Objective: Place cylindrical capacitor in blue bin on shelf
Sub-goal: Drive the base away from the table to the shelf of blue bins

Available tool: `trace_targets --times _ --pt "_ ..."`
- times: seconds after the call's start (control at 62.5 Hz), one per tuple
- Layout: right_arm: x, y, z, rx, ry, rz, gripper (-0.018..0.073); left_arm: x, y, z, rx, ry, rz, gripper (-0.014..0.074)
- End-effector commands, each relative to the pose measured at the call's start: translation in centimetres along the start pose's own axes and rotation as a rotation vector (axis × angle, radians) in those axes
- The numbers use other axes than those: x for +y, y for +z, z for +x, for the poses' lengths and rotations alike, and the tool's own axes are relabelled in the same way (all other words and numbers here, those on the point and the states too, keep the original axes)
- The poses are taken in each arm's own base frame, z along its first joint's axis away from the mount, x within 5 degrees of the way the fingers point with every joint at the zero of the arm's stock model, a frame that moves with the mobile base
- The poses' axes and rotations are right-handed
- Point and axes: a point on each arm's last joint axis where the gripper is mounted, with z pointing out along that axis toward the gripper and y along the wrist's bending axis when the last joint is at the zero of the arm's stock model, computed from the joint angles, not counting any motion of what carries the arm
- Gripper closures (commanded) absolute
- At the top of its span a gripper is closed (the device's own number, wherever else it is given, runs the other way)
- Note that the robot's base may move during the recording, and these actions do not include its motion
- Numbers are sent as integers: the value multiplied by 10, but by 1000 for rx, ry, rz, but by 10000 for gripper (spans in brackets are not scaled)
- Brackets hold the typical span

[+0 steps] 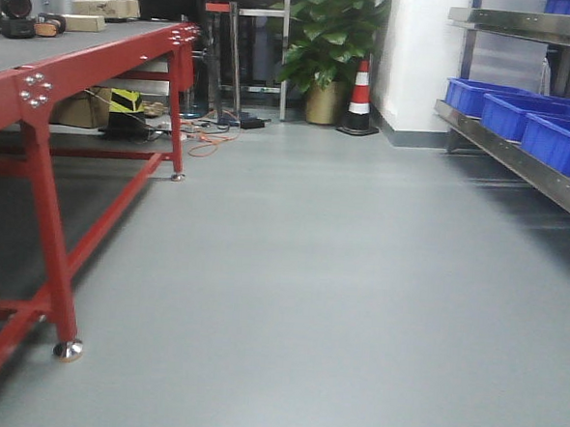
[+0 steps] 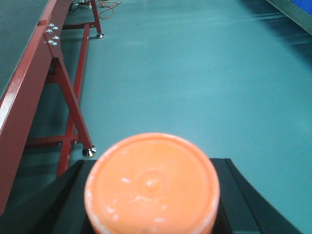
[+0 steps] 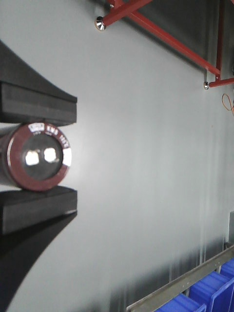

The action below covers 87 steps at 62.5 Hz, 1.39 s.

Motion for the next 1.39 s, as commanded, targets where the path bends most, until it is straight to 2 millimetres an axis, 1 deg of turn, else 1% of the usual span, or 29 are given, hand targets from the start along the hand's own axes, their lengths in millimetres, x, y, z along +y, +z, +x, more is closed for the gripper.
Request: trace_targets --times 0.0,1.376 --pt "-1 -2 -2 -33 -4 12 721 -1 -2 -2 -26 -1 5 708" --pt "-1 -2 -2 -36 -4 13 721 -1 -2 -2 -26 -1 5 708"
